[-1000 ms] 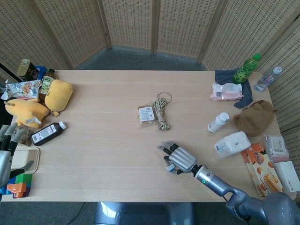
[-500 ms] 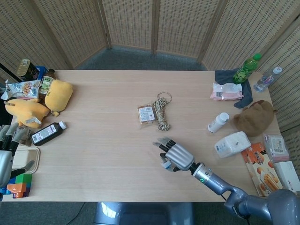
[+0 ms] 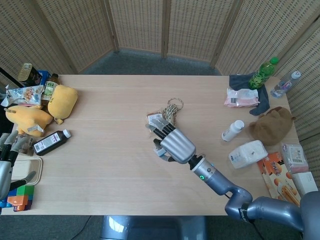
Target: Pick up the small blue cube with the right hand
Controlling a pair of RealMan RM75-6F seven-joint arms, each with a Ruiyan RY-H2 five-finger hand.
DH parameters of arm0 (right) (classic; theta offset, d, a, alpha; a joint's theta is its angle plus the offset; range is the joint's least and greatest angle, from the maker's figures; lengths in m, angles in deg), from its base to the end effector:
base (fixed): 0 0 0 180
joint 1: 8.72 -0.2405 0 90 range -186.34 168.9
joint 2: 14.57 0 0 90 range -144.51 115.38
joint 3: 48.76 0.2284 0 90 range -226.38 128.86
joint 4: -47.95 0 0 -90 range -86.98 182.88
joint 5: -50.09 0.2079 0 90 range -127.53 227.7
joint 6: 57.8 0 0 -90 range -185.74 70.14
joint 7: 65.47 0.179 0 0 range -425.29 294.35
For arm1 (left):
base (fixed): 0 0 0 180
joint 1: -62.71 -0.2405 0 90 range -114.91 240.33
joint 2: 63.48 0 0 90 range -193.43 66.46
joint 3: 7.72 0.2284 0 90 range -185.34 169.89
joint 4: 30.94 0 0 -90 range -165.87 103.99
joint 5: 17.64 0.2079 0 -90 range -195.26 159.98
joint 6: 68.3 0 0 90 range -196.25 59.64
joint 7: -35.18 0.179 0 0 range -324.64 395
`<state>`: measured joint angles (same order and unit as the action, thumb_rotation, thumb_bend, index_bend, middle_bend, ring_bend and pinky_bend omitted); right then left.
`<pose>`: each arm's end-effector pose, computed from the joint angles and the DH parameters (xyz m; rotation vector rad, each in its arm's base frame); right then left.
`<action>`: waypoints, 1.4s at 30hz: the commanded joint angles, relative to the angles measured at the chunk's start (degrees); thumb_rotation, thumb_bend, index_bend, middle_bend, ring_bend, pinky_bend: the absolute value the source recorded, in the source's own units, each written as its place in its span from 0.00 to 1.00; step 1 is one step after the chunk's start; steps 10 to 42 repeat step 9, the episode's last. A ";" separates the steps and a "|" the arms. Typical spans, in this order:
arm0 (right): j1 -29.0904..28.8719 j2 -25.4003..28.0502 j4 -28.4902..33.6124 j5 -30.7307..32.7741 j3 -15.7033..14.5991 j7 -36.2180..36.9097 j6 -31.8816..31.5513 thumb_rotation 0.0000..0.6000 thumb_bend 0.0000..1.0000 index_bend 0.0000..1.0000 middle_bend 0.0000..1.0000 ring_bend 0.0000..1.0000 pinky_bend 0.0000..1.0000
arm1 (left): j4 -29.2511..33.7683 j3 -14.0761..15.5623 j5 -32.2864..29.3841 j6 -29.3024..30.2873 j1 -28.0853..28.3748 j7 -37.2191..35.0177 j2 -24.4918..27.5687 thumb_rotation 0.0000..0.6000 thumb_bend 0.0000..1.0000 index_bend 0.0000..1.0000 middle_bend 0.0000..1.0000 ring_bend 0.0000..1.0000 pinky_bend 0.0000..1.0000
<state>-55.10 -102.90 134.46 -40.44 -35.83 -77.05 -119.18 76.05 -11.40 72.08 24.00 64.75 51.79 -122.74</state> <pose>-0.0155 -0.3334 -0.0029 2.0373 -0.5150 1.3644 -0.2319 0.1992 0.1727 -1.3650 -0.7160 -0.8957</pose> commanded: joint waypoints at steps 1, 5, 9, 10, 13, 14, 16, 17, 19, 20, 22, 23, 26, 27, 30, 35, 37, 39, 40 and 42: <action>-1.75 0.14 4.17 6.96 5.12 -5.33 1.07 1.00 0.33 0.63 0.05 0.00 0.08 | -0.07 0.10 0.04 -0.22 0.07 0.18 -0.15 1.00 0.00 0.16 0.00 0.00 0.00; -2.34 -0.30 6.33 12.14 7.30 -9.04 1.11 1.00 0.34 0.64 0.06 0.00 0.08 | 0.09 0.32 0.57 -0.13 0.01 0.32 -0.16 1.00 0.00 0.16 0.00 0.00 0.00; -2.36 0.18 7.58 13.86 7.52 -10.82 0.47 1.00 0.34 0.64 0.06 0.00 0.08 | 0.20 0.20 0.27 0.10 -0.15 0.07 0.10 1.00 0.00 0.16 0.00 0.00 0.00; -2.36 0.18 7.58 13.86 7.52 -10.82 0.47 1.00 0.34 0.64 0.06 0.00 0.08 | 0.20 0.20 0.27 0.10 -0.15 0.07 0.10 1.00 0.00 0.16 0.00 0.00 0.00; -2.36 0.18 7.58 13.86 7.52 -10.82 0.47 1.00 0.34 0.64 0.06 0.00 0.08 | 0.20 0.20 0.27 0.10 -0.15 0.07 0.10 1.00 0.00 0.16 0.00 0.00 0.00; -2.36 0.18 7.58 13.86 7.52 -10.82 0.47 1.00 0.34 0.64 0.06 0.00 0.08 | 0.20 0.20 0.27 0.10 -0.15 0.07 0.10 1.00 0.00 0.16 0.00 0.00 0.00; -2.36 0.18 7.58 13.86 7.52 -10.82 0.47 1.00 0.34 0.64 0.06 0.00 0.08 | 0.20 0.20 0.27 0.10 -0.15 0.07 0.10 1.00 0.00 0.16 0.00 0.00 0.00; -2.36 0.18 7.58 13.86 7.52 -10.82 0.47 1.00 0.34 0.64 0.06 0.00 0.08 | 0.20 0.20 0.27 0.10 -0.15 0.07 0.10 1.00 0.00 0.16 0.00 0.00 0.00; -2.36 0.18 7.58 13.86 7.52 -10.82 0.47 1.00 0.34 0.64 0.06 0.00 0.08 | 0.20 0.20 0.27 0.10 -0.15 0.07 0.10 1.00 0.00 0.16 0.00 0.00 0.00; -2.36 0.18 7.58 13.86 7.52 -10.82 0.47 1.00 0.34 0.64 0.06 0.00 0.08 | 0.20 0.20 0.27 0.10 -0.15 0.07 0.10 1.00 0.00 0.16 0.00 0.00 0.00; -2.36 0.18 7.58 13.86 7.52 -10.82 0.47 1.00 0.34 0.64 0.06 0.00 0.08 | 0.20 0.20 0.27 0.10 -0.15 0.07 0.10 1.00 0.00 0.16 0.00 0.00 0.00; -2.36 0.18 7.58 13.86 7.52 -10.82 0.47 1.00 0.34 0.64 0.06 0.00 0.08 | 0.20 0.20 0.27 0.10 -0.15 0.07 0.10 1.00 0.00 0.16 0.00 0.00 0.00; -2.36 0.18 7.58 13.86 7.52 -10.82 0.47 1.00 0.34 0.64 0.06 0.00 0.08 | 0.20 0.20 0.27 0.10 -0.15 0.07 0.10 1.00 0.00 0.16 0.00 0.00 0.00; -2.36 0.18 7.58 13.86 7.52 -10.82 0.47 1.00 0.34 0.64 0.06 0.00 0.08 | 0.20 0.20 0.27 0.10 -0.15 0.07 0.10 1.00 0.00 0.16 0.00 0.00 0.00; -2.36 0.18 7.58 13.86 7.52 -10.82 0.47 1.00 0.34 0.64 0.06 0.00 0.08 | 0.20 0.20 0.27 0.10 -0.15 0.07 0.10 1.00 0.00 0.16 0.00 0.00 0.00; -2.36 0.18 7.58 13.86 7.52 -10.82 0.47 1.00 0.34 0.64 0.06 0.00 0.08 | 0.20 0.20 0.27 0.10 -0.15 0.07 0.10 1.00 0.00 0.16 0.00 0.00 0.00; -2.36 0.18 7.58 13.86 7.52 -10.82 0.47 1.00 0.34 0.64 0.06 0.00 0.08 | 0.20 0.20 0.27 0.10 -0.15 0.07 0.10 1.00 0.00 0.16 0.00 0.00 0.00; -2.36 0.18 7.58 13.86 7.52 -10.82 0.47 1.00 0.34 0.64 0.06 0.00 0.08 | 0.20 0.20 0.27 0.10 -0.15 0.07 0.10 1.00 0.00 0.16 0.00 0.00 0.00; -2.36 0.18 7.58 13.86 7.52 -10.82 0.47 1.00 0.34 0.64 0.06 0.00 0.08 | 0.20 0.20 0.27 0.10 -0.15 0.07 0.10 1.00 0.00 0.16 0.00 0.00 0.00; -2.36 0.18 7.58 13.86 7.52 -10.82 0.47 1.00 0.34 0.64 0.06 0.00 0.08 | 0.20 0.20 0.27 0.10 -0.15 0.07 0.10 1.00 0.00 0.16 0.00 0.00 0.00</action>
